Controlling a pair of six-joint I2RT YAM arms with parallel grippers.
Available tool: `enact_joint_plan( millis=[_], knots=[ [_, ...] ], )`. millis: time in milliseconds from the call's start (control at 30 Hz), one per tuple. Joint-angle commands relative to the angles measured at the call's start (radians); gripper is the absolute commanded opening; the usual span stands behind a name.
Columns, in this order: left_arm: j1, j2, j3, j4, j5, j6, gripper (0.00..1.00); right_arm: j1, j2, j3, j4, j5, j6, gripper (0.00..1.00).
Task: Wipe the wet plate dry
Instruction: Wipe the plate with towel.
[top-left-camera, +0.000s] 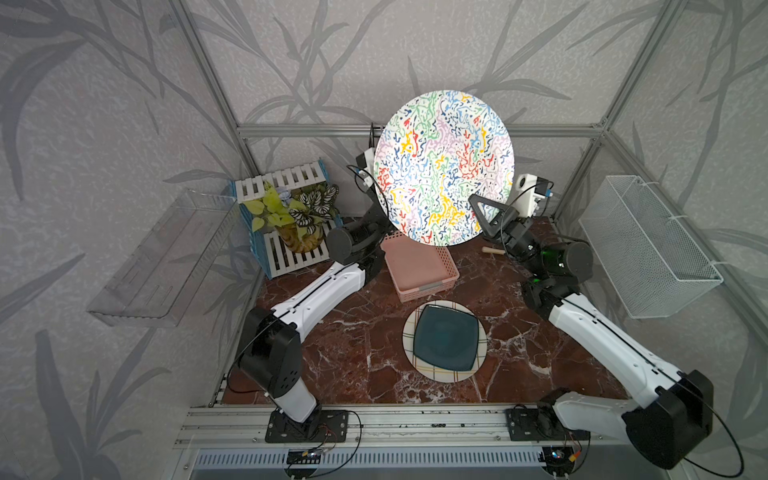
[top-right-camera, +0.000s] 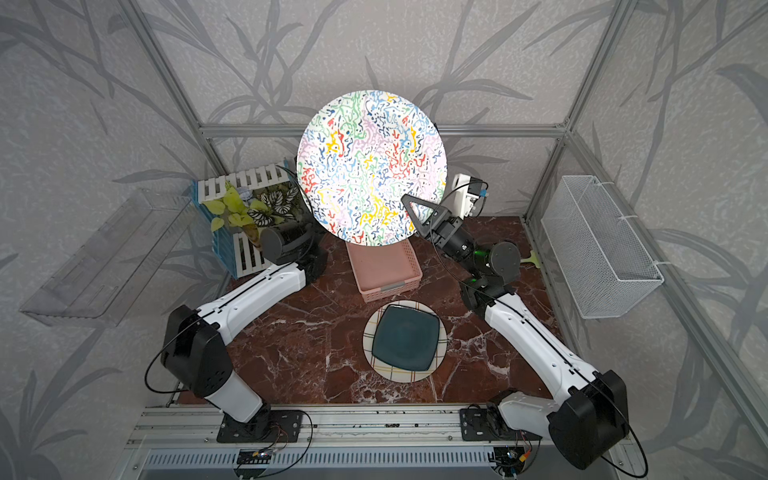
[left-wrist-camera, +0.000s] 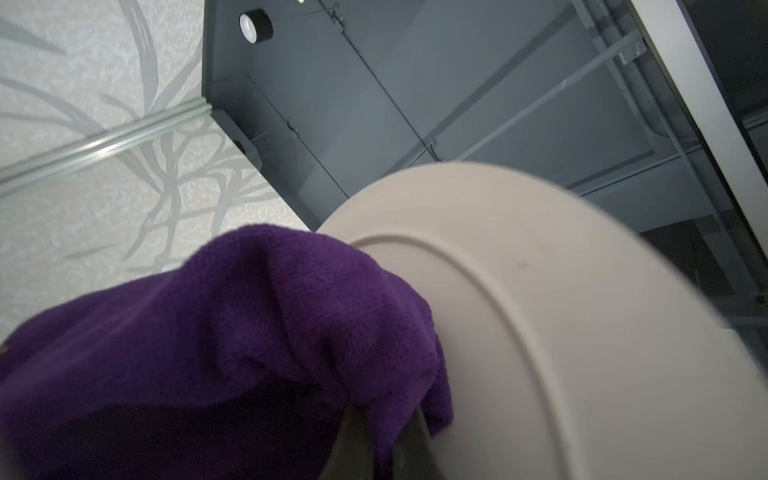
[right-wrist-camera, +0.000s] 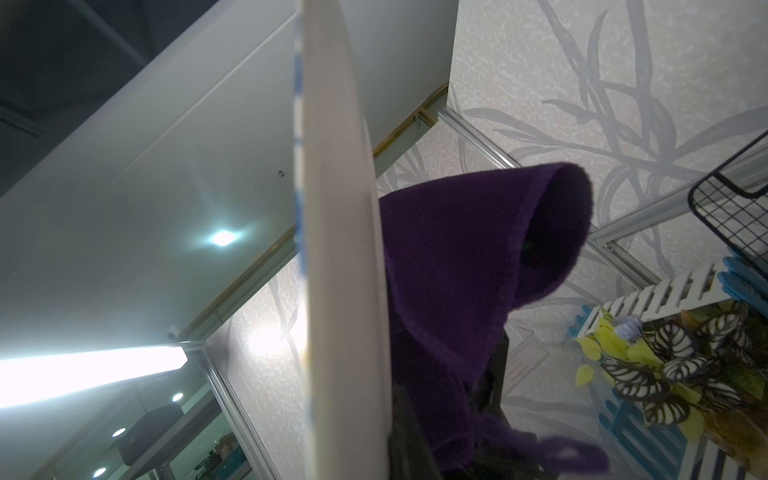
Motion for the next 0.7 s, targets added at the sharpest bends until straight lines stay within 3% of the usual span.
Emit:
enact_joint_plan(
  millis=[0, 233, 333, 400, 500, 533, 600, 667],
  knots=[
    [-0.03, -0.021, -0.01, 0.112, 0.036, -0.018, 0.0, -0.003, 0.057, 0.043, -0.037, 0.007, -0.022, 0.0],
    [-0.141, -0.106, -0.105, 0.032, 0.079, 0.093, 0.0, -0.067, 0.13, 0.171, -0.071, 0.129, 0.005, 0.0],
    [-0.12, -0.196, -0.212, -0.01, 0.066, 0.154, 0.0, -0.14, 0.096, 0.159, -0.137, 0.19, 0.008, 0.0],
    [-0.072, -0.274, -0.287, -0.135, 0.08, 0.247, 0.0, -0.186, 0.066, 0.112, -0.151, 0.2, 0.018, 0.0],
    [0.009, -0.44, -0.343, -0.455, 0.078, 0.476, 0.0, -0.221, 0.006, 0.036, -0.201, 0.188, -0.007, 0.0],
    [0.022, -0.488, -0.329, -0.646, 0.055, 0.616, 0.0, -0.22, -0.014, 0.015, -0.236, 0.185, -0.03, 0.0],
    [0.012, -0.531, -0.25, -1.014, -0.064, 0.936, 0.0, -0.209, -0.053, -0.011, -0.333, 0.176, -0.095, 0.0],
    [0.003, -0.512, -0.183, -1.192, -0.156, 1.115, 0.0, -0.185, -0.079, -0.027, -0.377, 0.179, -0.142, 0.0]
  ],
)
